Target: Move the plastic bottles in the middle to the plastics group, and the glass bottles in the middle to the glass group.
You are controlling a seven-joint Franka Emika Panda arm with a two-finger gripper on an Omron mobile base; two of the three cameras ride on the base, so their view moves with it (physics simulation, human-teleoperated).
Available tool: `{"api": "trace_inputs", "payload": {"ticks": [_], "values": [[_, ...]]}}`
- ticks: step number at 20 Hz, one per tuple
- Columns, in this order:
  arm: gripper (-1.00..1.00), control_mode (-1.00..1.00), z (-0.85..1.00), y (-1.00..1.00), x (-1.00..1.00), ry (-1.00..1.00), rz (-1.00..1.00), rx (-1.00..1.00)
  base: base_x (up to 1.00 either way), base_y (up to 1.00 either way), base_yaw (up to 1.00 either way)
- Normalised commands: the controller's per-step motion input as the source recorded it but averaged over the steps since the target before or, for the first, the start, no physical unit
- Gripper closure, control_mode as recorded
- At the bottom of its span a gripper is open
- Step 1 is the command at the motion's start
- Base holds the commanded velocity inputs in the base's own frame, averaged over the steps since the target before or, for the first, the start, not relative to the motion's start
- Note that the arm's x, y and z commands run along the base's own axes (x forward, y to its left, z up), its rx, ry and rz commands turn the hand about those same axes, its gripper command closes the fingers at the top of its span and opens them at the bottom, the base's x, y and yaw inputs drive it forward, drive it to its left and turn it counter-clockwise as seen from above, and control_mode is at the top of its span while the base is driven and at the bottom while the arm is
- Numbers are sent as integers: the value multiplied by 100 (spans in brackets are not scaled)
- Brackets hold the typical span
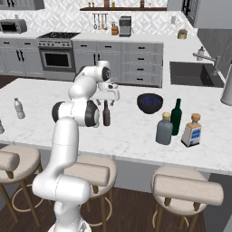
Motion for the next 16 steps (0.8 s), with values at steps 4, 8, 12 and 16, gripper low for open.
{"api": "trace_inputs", "payload": {"ticks": [4,8,12,16], "values": [[100,-100,-15,0,0,0,0,0,0,0,0],[100,-100,-21,-1,-1,0,0,0,0,0,0],[100,-100,-12,-5,-3,-4,0,0,0,0,0],[100,-100,-6,-7,-9,-5,0,3,0,0,0]]}}
